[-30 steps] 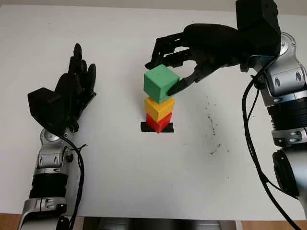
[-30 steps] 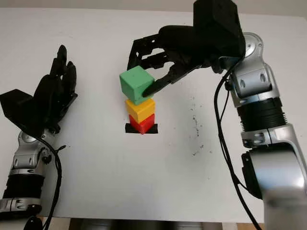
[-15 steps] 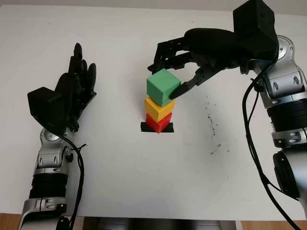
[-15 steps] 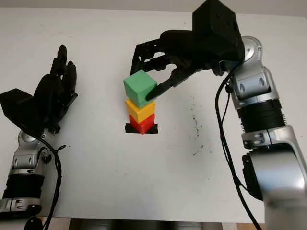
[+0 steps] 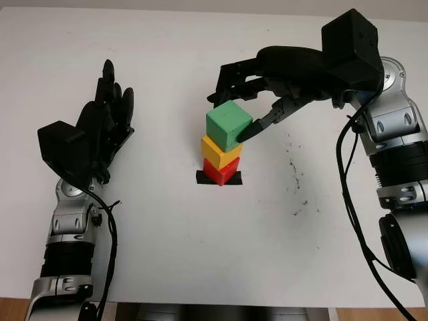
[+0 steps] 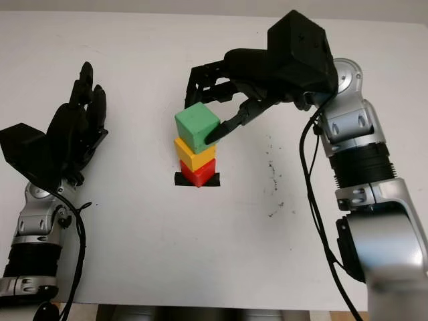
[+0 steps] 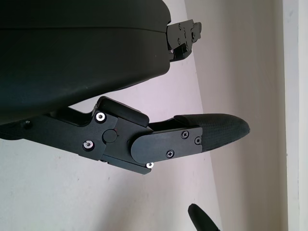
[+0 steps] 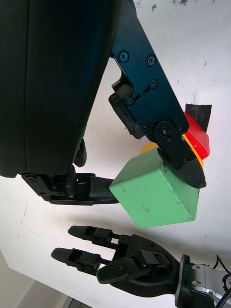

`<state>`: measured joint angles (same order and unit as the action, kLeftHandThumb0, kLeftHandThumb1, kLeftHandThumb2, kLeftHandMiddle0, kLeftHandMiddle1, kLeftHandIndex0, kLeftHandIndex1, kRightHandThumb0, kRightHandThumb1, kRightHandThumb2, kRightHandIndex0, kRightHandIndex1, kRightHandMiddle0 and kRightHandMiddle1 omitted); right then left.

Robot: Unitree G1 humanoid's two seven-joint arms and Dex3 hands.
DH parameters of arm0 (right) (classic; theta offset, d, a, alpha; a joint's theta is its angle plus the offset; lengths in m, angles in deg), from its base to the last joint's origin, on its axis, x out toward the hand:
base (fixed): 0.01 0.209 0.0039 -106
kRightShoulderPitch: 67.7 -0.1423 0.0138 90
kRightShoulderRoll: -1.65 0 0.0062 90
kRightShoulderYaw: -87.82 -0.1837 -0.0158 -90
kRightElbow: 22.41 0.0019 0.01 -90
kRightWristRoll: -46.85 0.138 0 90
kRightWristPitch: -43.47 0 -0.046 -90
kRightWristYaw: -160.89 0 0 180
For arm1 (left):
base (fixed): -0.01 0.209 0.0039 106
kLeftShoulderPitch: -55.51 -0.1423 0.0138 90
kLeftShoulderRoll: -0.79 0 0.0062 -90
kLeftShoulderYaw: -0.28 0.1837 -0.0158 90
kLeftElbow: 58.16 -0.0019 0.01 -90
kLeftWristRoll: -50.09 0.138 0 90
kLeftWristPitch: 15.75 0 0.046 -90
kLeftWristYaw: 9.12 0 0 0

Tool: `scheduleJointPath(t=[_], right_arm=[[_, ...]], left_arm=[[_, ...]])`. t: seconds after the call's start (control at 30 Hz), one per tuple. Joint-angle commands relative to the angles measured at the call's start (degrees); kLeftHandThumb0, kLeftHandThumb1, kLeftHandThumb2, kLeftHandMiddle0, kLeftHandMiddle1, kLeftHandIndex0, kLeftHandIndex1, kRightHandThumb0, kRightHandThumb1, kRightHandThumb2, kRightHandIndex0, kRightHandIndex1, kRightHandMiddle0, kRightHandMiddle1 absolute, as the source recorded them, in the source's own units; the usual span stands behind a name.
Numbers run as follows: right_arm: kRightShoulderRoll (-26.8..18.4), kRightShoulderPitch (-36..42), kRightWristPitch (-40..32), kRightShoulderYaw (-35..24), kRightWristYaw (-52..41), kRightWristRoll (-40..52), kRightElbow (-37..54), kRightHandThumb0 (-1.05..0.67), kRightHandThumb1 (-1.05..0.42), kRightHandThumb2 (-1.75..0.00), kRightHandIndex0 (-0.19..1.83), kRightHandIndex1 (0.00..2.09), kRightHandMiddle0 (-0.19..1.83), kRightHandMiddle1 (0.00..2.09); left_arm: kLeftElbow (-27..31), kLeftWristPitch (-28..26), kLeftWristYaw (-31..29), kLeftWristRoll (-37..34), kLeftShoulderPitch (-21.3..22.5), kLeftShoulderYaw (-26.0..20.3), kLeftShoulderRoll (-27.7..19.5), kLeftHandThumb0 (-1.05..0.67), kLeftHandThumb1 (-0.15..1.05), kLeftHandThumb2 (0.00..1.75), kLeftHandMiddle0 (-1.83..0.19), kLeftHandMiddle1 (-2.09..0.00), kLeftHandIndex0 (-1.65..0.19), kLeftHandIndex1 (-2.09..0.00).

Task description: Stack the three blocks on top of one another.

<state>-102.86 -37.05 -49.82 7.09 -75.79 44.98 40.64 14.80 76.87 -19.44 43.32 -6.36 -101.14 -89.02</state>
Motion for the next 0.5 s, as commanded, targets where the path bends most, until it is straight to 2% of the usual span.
scheduleJointPath(t=[0.0,0.47], right_arm=[[0.2,0.6,-0.6,0.5,0.1,-0.2,0.6,-0.51,-0.91,-0.05,0.35,0.04,0.39,1.63],[0.8,0.9,-0.2,1.0,0.5,-0.1,1.2,-0.51,-0.91,-0.05,0.35,0.04,0.40,1.65]], left_arm=[[0.3,1.0,0.1,0.2,-0.3,0.0,-0.5,-0.79,1.05,0.56,0.19,-0.02,0.19,0.00],[0.3,1.3,0.1,0.3,-0.3,0.2,-0.3,-0.80,1.05,0.56,0.19,-0.01,0.19,0.00]])
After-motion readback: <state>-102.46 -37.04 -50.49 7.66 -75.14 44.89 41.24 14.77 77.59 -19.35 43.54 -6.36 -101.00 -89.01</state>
